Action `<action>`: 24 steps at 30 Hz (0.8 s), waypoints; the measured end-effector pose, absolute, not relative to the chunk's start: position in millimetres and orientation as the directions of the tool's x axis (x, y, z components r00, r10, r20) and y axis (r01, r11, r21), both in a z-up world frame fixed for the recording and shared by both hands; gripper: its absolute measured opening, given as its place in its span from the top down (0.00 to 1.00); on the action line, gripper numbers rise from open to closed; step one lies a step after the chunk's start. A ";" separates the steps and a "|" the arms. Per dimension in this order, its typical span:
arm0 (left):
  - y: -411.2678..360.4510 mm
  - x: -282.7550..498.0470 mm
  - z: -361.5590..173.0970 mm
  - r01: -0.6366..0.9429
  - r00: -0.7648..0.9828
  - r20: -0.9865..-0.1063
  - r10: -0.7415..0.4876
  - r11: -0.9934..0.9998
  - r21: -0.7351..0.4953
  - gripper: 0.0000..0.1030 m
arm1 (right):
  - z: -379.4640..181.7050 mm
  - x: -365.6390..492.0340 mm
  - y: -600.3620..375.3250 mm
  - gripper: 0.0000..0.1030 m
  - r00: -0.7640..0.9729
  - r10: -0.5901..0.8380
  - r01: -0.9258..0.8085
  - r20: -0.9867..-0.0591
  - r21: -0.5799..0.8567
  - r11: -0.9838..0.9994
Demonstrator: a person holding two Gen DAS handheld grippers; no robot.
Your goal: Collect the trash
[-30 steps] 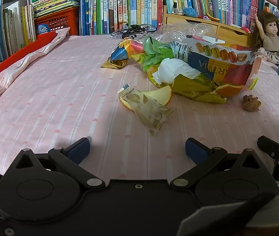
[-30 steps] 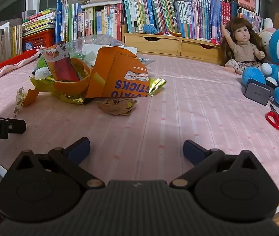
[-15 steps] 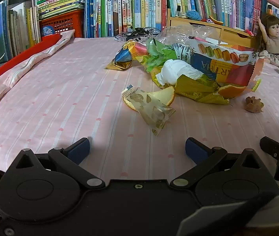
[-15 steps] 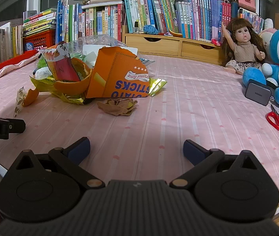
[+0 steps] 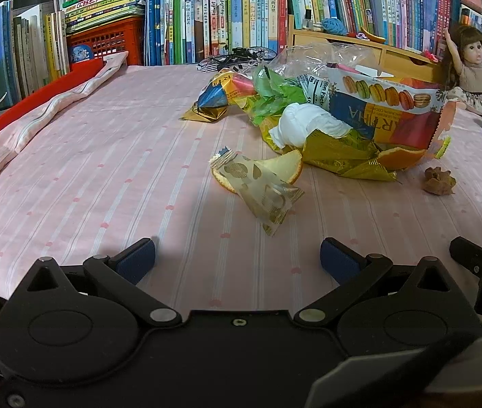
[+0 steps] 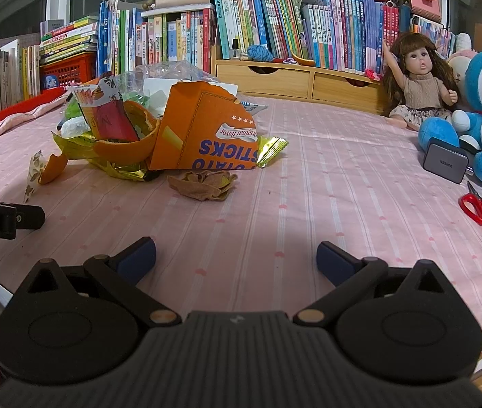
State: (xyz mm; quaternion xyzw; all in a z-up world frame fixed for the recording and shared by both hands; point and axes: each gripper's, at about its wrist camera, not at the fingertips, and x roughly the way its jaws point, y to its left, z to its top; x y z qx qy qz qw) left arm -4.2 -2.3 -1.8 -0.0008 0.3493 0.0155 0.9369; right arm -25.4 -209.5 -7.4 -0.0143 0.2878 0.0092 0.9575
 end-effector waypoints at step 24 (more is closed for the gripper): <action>-0.9 -3.5 -2.7 -0.020 0.763 -0.646 0.021 1.000 0.009 0.00 | -9.6 -27.6 -210.8 0.00 0.839 0.011 -0.026 -0.543 -0.020 0.999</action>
